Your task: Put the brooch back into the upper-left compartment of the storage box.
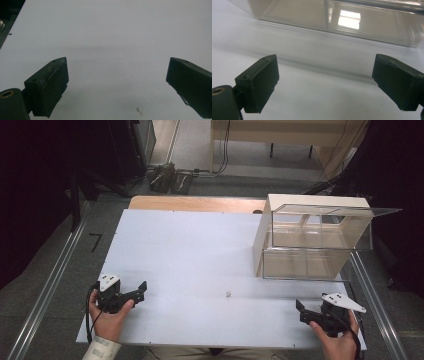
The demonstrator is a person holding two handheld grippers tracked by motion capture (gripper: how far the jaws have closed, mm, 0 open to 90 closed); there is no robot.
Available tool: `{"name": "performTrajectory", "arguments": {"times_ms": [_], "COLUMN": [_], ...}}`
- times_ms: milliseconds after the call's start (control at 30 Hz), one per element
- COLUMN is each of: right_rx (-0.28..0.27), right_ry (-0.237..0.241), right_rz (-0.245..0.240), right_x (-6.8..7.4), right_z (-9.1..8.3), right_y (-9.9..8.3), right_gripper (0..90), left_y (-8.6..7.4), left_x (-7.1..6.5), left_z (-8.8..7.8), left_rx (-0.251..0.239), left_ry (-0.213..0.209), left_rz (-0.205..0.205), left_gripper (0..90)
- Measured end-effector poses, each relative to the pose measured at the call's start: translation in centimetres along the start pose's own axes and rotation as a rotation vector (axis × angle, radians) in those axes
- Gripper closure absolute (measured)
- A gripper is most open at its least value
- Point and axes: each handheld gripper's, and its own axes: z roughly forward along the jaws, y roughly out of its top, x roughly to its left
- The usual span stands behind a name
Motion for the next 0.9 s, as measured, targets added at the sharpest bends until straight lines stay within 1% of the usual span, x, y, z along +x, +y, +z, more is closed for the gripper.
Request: {"name": "performTrajectory", "arguments": {"times_ms": [100, 200, 400, 533, 900], "right_rx": [-0.006, -0.006, -0.001, 0.014, 0.012], "right_ry": [0.026, 0.04, 0.073, 0.083, 0.109], "right_rz": [-0.024, -0.042, -0.064, -0.088, -0.096], "right_x": [0.9, 1.6, 2.6, 3.2, 3.8], "right_z": [-0.1, 0.0, 0.3, 0.6, 0.8], "right_y": [0.1, 0.3, 0.5, 0.6, 0.8], "right_gripper": [6.0, 6.0, 6.0, 6.0, 6.1], "left_y": [0.0, 0.0, 0.0, 0.0, 0.1], "left_x": [-0.1, -0.1, -0.1, -0.1, -0.1], "left_z": [0.1, 0.1, 0.2, 0.2, 0.2], "left_rx": [0.004, 0.004, 0.006, 0.006, 0.006], "left_ry": [-0.002, -0.001, -0.004, -0.003, -0.004], "left_rz": [0.006, 0.006, 0.006, 0.006, 0.008], "left_gripper": [4.9, 4.9, 4.9, 4.9, 4.9]}}
